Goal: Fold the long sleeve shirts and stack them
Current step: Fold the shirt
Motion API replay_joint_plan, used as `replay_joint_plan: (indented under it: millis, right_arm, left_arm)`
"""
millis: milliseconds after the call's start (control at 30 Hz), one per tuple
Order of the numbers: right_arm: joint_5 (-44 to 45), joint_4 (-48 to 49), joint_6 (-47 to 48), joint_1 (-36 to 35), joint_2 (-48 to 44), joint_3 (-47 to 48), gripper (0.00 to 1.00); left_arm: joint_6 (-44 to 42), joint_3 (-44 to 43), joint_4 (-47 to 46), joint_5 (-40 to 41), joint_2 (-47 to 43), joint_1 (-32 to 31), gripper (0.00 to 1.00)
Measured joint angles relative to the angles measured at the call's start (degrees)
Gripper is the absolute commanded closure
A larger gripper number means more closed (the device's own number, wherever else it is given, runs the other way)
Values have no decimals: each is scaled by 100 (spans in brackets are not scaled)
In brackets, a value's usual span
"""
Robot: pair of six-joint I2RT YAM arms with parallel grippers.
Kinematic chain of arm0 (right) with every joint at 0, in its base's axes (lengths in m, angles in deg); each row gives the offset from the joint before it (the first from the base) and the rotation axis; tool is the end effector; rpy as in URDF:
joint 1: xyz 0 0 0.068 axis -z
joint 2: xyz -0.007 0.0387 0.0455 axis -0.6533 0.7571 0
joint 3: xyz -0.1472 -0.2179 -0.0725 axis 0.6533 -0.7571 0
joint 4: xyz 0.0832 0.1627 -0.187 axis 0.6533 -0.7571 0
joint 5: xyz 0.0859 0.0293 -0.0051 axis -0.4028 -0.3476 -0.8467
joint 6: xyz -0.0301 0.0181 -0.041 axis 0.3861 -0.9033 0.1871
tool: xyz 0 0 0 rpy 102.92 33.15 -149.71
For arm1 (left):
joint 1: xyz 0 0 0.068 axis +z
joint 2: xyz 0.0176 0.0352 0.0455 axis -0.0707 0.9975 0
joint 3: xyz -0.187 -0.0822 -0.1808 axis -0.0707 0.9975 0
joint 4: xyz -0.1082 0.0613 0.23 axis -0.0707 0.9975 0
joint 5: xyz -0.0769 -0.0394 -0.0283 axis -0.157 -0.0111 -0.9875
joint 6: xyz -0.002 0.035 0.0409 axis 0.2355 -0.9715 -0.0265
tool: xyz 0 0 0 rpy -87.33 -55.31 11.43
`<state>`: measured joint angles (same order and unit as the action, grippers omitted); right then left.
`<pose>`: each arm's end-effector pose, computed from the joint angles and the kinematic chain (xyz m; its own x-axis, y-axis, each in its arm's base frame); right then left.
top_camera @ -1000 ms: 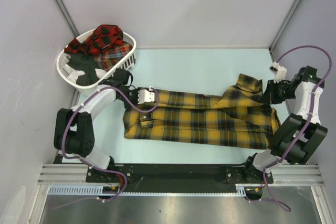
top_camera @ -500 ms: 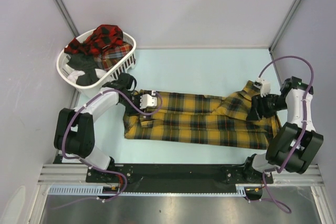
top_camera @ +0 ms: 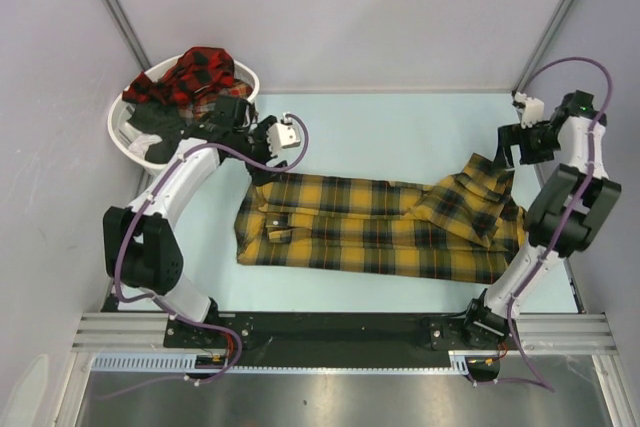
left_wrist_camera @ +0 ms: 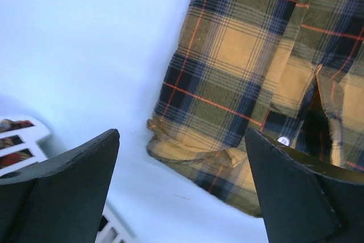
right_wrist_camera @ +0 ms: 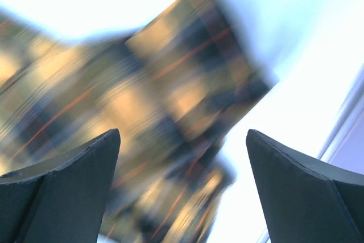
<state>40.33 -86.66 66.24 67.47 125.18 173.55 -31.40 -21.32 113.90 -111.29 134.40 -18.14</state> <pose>0.3601 -0.1616 0.2659 -0.8004 -0.2334 -0.5522 -0.3594 0.9241 0.1303 0.3215 -0.0995 0.2959 -0.0271 0.7492 -0.6618 0.9403 0.2438 0.2376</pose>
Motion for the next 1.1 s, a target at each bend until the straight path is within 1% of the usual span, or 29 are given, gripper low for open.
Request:
replay_joint_plan:
  millis: [100,200,267,300,333,400,433,467,533,633,733,833,933,1000,1100]
  right_arm:
    - [313,306,-98,-101,1008,756,4]
    - [546,450,-94,-125,1742,1231,9]
    - [647,448,-44,-151,2105,1460,15]
    - [675,415,-11,-160,2256,1580,19]
    - [686,372,26,-177,2393,1709,34]
    - [693,249,160,-225,2575,1926,58]
    - [654,168,199,-258,2612,2015,84]
    - [605,63,243,-297,2621,2057,100]
    - [452,-190,369,-361,2621,2083,100]
    - [83,-588,442,-420,2562,2079,100]
    - [-363,-929,450,-442,2166,1976,100]
    - [-846,-1215,426,-487,1185,1672,100]
    - [-1329,-1368,356,-619,-201,1137,100]
    - [-1694,-1534,262,-798,-1196,684,100]
    - [-2094,-1565,46,-1132,-2317,-107,100]
  left_arm:
    - [267,-17,-57,-46,107,0,1]
    - [372,-17,-98,-81,140,0,1]
    - [428,-17,-138,-98,140,0,1]
    - [448,-17,-166,-109,140,0,1]
    - [463,-17,-205,-120,140,0,1]
    - [492,-17,-269,-118,140,0,0]
    - [529,-17,-317,-116,136,0,1]
    - [605,-17,-393,-109,129,0,1]
    - [785,15,-619,-70,74,0,1]
    - [1182,264,-1252,-11,-221,0,1]
    - [1582,546,-1904,-116,-704,2,0]
    - [1766,538,-2229,-470,-1016,-7,1]
    - [1768,417,-2286,-866,-1119,-122,1]
    - [1773,409,-2367,-968,-1121,-367,0]
    - [1882,448,-2667,-999,-1088,-929,0]
